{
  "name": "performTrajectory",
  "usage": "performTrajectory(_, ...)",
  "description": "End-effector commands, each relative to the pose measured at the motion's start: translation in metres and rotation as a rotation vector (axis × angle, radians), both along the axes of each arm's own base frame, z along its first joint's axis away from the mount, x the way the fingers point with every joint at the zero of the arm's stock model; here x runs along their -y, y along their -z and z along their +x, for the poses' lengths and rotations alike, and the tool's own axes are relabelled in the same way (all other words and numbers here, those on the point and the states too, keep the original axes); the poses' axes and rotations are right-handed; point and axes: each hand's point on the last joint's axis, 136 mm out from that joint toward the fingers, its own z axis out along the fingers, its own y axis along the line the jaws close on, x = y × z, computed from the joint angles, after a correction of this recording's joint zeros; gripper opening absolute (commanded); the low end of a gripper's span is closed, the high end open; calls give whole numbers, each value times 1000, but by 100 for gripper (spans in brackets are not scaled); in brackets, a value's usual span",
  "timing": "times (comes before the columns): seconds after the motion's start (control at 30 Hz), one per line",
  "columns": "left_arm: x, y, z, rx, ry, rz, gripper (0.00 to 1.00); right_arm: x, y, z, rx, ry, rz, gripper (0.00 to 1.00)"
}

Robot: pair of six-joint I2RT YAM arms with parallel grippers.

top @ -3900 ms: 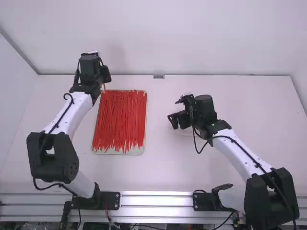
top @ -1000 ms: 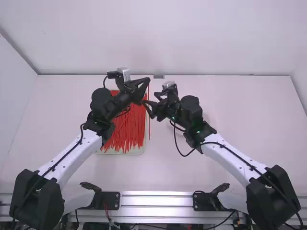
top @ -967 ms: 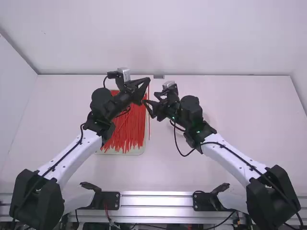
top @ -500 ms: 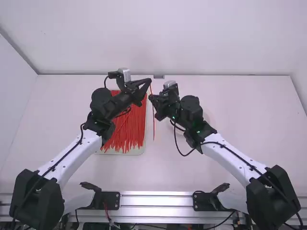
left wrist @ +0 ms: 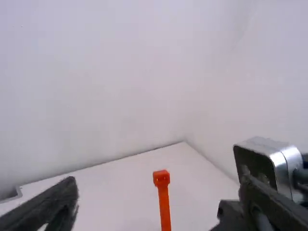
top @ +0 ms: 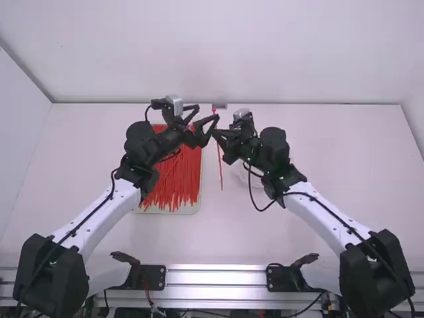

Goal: Fasten the cable tie

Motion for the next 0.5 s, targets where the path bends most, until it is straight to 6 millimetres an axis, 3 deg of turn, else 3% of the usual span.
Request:
performTrajectory(0.0, -3, -8, -10, 63, 54, 35, 99, 2, -19, -6, 34, -111, 35, 0)
performTrajectory(0.3, -29, -29, -25, 130, 229, 77, 99, 28, -33, -13, 85, -239, 71, 0)
performTrajectory(0.47, -33, -48, -45, 196, 362, 115, 99, 36, -55, -25, 229, -338, 84, 0)
